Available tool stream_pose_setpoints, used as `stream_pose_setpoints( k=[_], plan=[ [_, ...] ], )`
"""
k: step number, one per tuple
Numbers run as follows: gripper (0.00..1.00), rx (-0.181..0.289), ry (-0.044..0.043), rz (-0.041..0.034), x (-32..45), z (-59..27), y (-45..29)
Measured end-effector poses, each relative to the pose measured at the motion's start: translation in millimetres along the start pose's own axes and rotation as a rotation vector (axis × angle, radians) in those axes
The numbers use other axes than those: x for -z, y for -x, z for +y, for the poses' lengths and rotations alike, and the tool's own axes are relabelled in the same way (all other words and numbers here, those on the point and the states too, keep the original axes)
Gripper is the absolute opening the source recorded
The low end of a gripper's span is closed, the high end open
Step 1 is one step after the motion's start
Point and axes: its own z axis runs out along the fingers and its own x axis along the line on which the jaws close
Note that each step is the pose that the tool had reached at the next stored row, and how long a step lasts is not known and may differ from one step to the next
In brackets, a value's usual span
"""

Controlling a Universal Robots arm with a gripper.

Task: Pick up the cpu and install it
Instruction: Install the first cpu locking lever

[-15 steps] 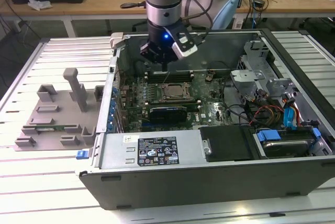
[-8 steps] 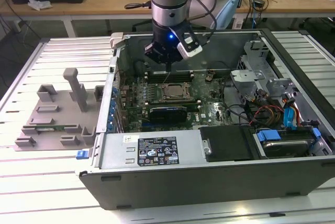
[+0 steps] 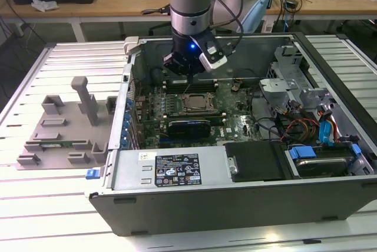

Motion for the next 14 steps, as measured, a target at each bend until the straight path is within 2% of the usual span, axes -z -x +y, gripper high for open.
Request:
stream_pose_setpoints(
  k=[2,3,6,9,12,14],
  plan=[
    [0.11,0.002,-0.0007,-0.0093,-4.2,-1.4,-0.2],
    [0.11,0.004,-0.0016,-0.0215,-7.2,-2.2,-0.7],
    [0.11,0.007,-0.0027,-0.0353,-10.1,-2.9,-0.9],
    [0.11,0.004,-0.0029,-0.0359,-10.5,-2.9,-1.0],
    [0.11,-0.097,-0.0091,-0.0554,-13.5,-2.9,-1.0],
    [0.11,-0.108,-0.0097,-0.0574,-16.7,6.0,-0.5]
  ],
)
